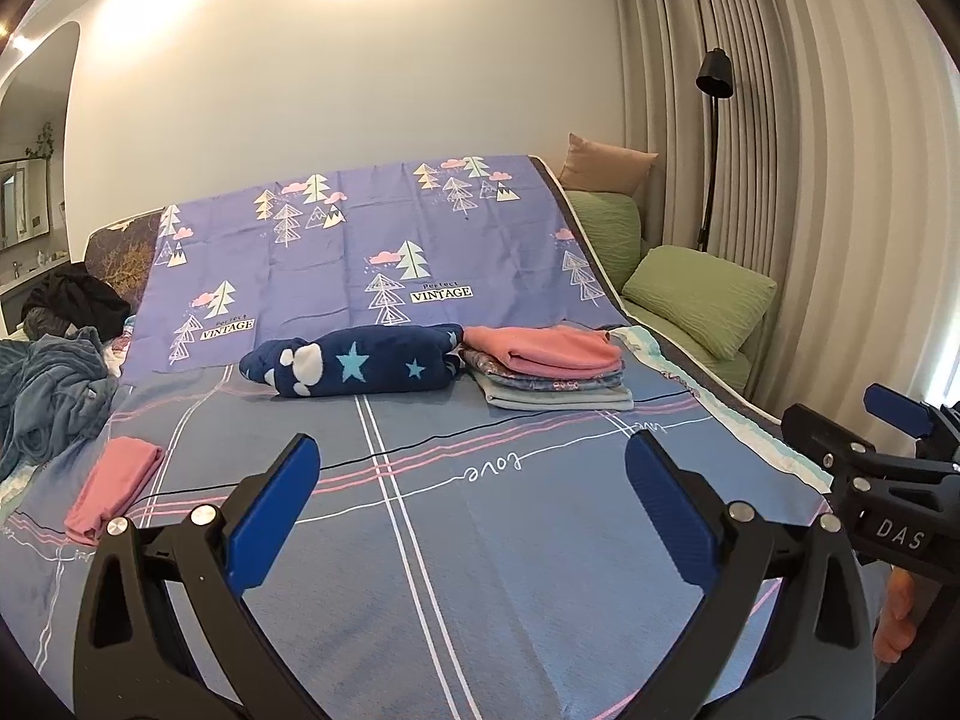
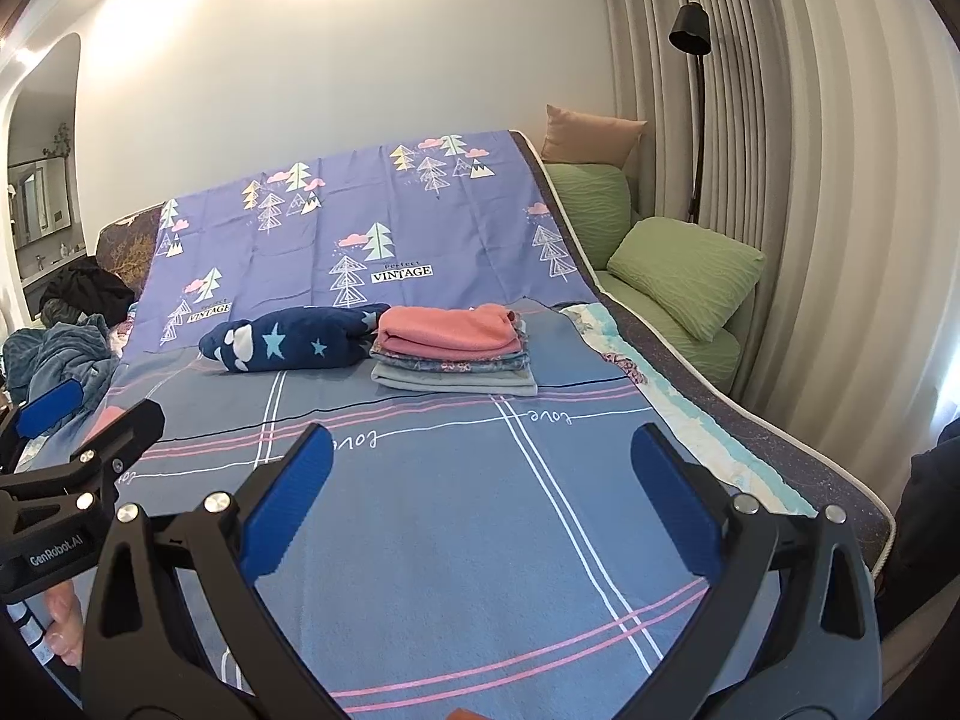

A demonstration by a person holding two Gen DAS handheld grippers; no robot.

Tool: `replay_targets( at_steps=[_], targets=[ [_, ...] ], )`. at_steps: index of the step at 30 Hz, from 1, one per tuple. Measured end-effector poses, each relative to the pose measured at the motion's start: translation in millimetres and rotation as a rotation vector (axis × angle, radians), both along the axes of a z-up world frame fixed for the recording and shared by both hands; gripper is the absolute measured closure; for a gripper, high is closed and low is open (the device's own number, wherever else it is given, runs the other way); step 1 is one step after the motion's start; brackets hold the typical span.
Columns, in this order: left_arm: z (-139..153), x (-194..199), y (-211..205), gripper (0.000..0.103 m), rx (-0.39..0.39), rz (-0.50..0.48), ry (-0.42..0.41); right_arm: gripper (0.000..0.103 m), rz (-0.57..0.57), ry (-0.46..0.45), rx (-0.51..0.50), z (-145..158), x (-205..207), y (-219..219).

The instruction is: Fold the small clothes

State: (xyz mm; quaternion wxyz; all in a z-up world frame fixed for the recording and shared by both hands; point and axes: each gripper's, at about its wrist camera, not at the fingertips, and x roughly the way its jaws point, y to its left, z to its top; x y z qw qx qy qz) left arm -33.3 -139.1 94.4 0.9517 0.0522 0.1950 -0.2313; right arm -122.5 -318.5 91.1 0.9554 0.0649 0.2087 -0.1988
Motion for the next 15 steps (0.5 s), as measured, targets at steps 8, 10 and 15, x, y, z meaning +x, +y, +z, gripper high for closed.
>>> replay_targets(
  at_steps=[8, 10, 15],
  targets=[
    [-2.6, 1.1, -1.5, 0.001, -0.006, 0.005, 0.019, 0.002, -0.003, 0.008, 0.001, -3.0, 2.9, -2.4],
    [-3.1, 2.0, -2.0, 0.001, -0.006, 0.003, 0.027, 0.002, -0.004, 0.012, 0.002, -3.5, 3.6, -3.8],
    [-3.6, 1.2, -4.1, 0.001, 0.004, 0.0, 0.021, 0.002, 0.0, 0.017, 0.007, -3.9, 5.6, -5.3]
  ],
)
